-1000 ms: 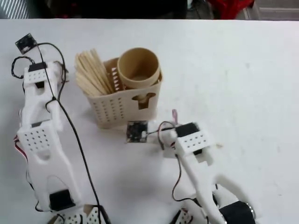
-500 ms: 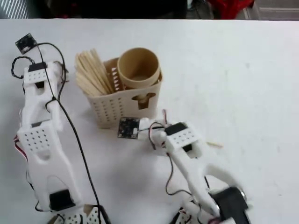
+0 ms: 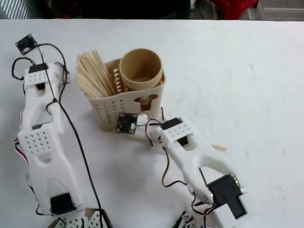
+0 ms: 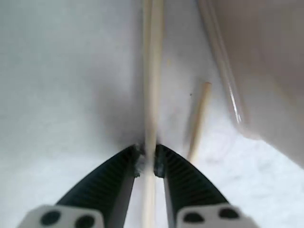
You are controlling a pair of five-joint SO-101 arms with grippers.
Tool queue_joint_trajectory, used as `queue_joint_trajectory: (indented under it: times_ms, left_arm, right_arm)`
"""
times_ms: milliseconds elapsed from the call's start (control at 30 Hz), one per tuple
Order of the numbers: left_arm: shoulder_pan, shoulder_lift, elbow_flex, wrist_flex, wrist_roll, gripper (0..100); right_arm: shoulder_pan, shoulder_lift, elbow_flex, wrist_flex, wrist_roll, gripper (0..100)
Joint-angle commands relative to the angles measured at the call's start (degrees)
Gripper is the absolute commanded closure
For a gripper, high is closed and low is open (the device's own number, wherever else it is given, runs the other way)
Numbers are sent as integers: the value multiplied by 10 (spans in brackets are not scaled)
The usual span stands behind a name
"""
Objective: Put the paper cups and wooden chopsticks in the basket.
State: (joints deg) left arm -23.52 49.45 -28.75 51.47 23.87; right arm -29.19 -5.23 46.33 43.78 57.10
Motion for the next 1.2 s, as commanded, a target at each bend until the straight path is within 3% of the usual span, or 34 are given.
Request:
queue_joint_trajectory:
  times_ms: [0, 200, 400, 633, 733, 933, 1167]
  left_arm:
    - [-7, -3, -28, -12, -6, 854]
    - [-7, -3, -28, -12, -6, 854]
    - [-7, -3, -28, -12, -6, 854]
    - [-7, -2, -28, -12, -6, 854]
    - [-7, -2, -28, -12, -6, 855]
    - [-9, -2, -28, -12, -6, 856]
    - [-8, -1, -28, -12, -6, 854]
  right_arm:
    - [-12, -50, -9, 39, -5, 982]
    - [-21, -192, -12, 100, -41, 982]
    - [-80, -361, -31, 160, -101, 982]
    - [-137, -462, -229, 197, -216, 982]
    - [-140, -429, -334, 145, -282, 981]
    - [-140, -282, -434, -72, -400, 981]
    - [-139, -147, -460, -207, -433, 981]
